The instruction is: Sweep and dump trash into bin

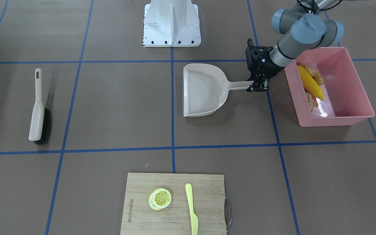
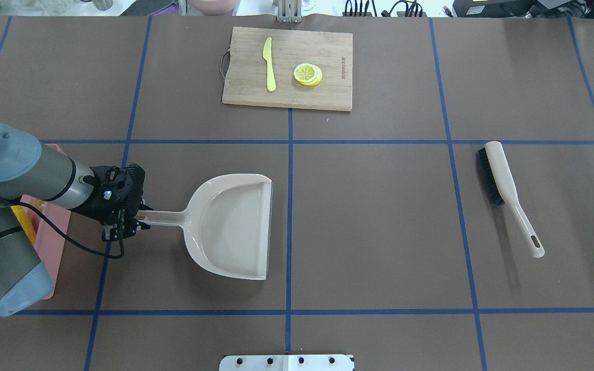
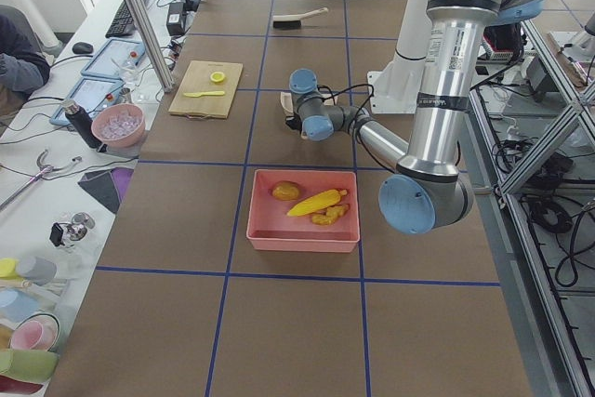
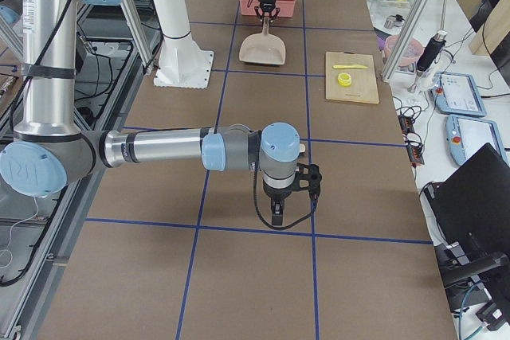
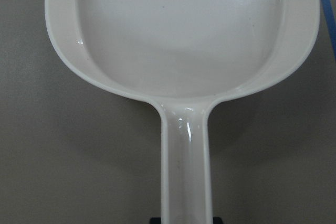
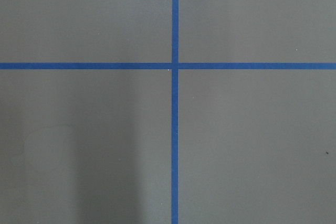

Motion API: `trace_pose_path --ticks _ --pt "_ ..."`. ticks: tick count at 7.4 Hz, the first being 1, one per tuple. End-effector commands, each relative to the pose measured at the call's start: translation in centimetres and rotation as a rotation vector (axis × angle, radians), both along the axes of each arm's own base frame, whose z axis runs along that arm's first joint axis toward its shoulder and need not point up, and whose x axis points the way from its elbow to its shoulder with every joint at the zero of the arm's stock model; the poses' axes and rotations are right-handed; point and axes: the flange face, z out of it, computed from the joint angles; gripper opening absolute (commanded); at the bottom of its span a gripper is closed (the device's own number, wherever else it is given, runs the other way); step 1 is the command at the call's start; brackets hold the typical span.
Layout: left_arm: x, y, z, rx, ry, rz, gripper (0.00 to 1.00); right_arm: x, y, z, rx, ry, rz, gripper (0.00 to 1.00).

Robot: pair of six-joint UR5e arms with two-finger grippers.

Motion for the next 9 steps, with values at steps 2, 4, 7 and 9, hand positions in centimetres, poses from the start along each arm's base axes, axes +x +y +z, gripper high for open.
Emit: trace_pose_path --ticks 2,4,7,9 --pt "-0.2 -0.1 -0.5 0.01 0.01 -0.003 0.98 0.0 -0.1 -0.1 0.003 0.0 0.0 1.0" --pt "-1.1 -0.6 -1.0 0.007 0.016 -0.013 0.98 0.0 -0.1 -0.1 0.004 0.0 -0.001 1.0" --pt "-12.0 -0.7 -0.5 -0.021 0.033 -0.121 0.98 0.0 -0.1 -0.1 0.004 0.0 -0.001 1.0" --pt "-22.7 -1.9 8.2 -0.226 -0.12 -0.334 0.98 0.0 -0.3 -0.3 0.008 0.0 -0.001 1.0"
